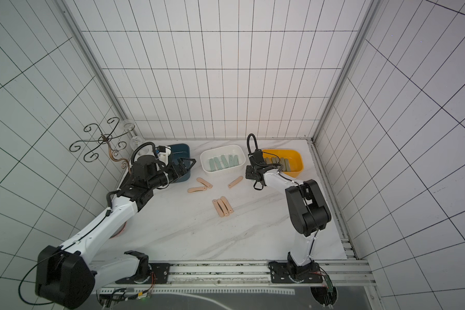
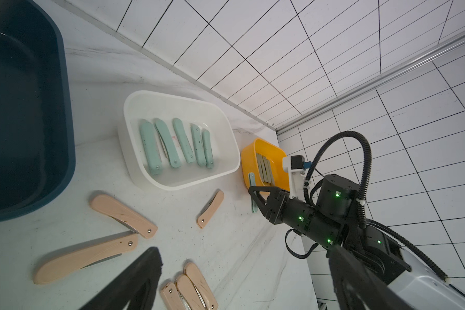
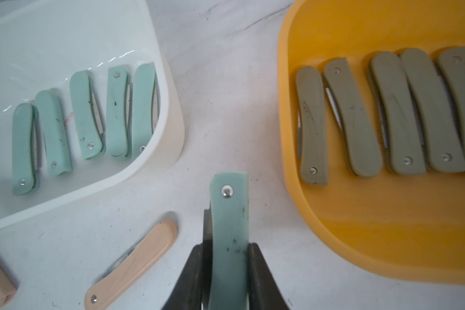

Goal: Place the fruit knives into the storage box by color
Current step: Pick up the fruit knife from the center of the board, then place the fruit knife in the storage box.

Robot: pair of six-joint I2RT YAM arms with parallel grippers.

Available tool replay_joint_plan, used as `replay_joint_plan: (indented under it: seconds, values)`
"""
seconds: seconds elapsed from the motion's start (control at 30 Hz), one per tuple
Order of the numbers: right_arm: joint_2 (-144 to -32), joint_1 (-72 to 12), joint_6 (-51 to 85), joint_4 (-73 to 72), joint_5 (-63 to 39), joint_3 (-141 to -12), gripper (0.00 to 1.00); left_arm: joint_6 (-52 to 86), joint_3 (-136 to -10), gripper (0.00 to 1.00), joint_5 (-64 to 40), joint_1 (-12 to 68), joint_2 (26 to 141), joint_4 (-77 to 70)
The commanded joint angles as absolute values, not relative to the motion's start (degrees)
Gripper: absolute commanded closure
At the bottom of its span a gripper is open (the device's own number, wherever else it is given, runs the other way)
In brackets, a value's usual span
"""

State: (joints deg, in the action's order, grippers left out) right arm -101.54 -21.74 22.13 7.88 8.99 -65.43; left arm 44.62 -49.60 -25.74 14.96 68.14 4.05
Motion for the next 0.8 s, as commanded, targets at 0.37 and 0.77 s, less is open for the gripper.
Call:
replay_joint_plan:
  seconds: [0.37, 0.77]
  values:
    - [-99.0, -20.6, 17.9, 8.2, -2.1, -78.0, 0.75, 44.6, -54.3, 0.03, -25.1, 13.4, 75.5, -0.2]
    - [-114.9, -23.4, 15.3, 7.3, -7.5, -97.5, 0.74, 44.0, -55.5, 0.03, -26.0, 12.1, 78.0, -1.0]
